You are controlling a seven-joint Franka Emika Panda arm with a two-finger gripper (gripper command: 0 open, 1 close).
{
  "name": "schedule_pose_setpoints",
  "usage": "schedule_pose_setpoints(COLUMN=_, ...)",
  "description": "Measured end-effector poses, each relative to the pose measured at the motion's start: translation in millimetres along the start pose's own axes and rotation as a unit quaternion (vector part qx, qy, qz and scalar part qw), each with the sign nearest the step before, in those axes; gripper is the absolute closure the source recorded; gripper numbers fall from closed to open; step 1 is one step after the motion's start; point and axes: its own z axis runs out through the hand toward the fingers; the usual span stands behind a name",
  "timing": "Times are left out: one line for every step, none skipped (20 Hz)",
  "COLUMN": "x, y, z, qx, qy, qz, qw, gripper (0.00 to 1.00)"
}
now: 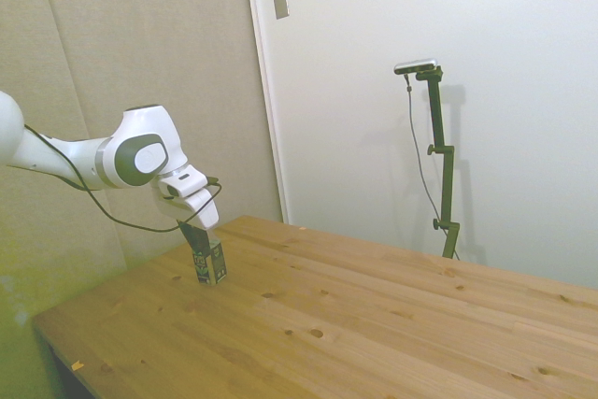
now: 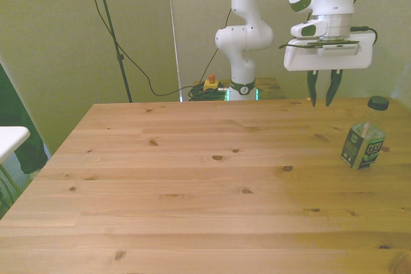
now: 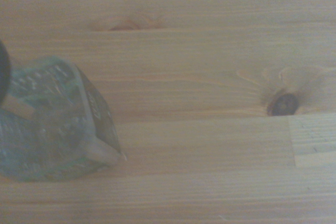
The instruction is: Knock down the bottle
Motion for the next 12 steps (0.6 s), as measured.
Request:
schedule_pose_setpoints(x=-2, y=-8, z=0, qx=0.002, qy=-0.001, qz=0.002, qw=1.0000, gripper=1.00)
schedule_pose_setpoints(x=-4, y=-16, z=-1, qx=0.003, qy=-0.002, qz=0.003, qw=1.0000, gripper=1.00)
schedule_pose_setpoints(x=-6, y=-24, z=-2, qx=0.004, qy=-0.003, qz=0.005, qw=1.0000, gripper=1.00)
schedule_pose_setpoints(x=-8, y=-31, z=-3, qx=0.004, qy=-0.002, qz=0.006, qw=1.0000, gripper=1.00)
schedule_pose_setpoints(x=-11, y=-39, z=-4, qx=0.004, qy=-0.001, qz=0.007, qw=1.0000, gripper=1.00)
schedule_pose_setpoints(x=-14, y=-46, z=-4, qx=0.004, qy=-0.002, qz=0.007, qw=1.0000, gripper=1.00)
schedule_pose_setpoints(x=-16, y=-53, z=-4, qx=0.004, qy=-0.001, qz=0.007, qw=1.0000, gripper=1.00)
schedule_pose_setpoints(x=-19, y=-60, z=-4, qx=0.005, qy=-0.002, qz=0.008, qw=1.0000, gripper=1.00)
schedule_pose_setpoints(x=-22, y=-67, z=-3, qx=0.005, qy=-0.003, qz=0.009, qw=0.9999, gripper=1.00)
schedule_pose_setpoints(x=-24, y=-74, z=-2, qx=0.005, qy=-0.002, qz=0.008, qw=0.9999, gripper=1.00)
schedule_pose_setpoints(x=-26, y=-81, z=-2, qx=0.006, qy=0.000, qz=0.009, qw=0.9999, gripper=1.00)
schedule_pose_setpoints(x=-29, y=-88, z=-1, qx=0.006, qy=0.001, qz=0.010, qw=0.9999, gripper=1.00)
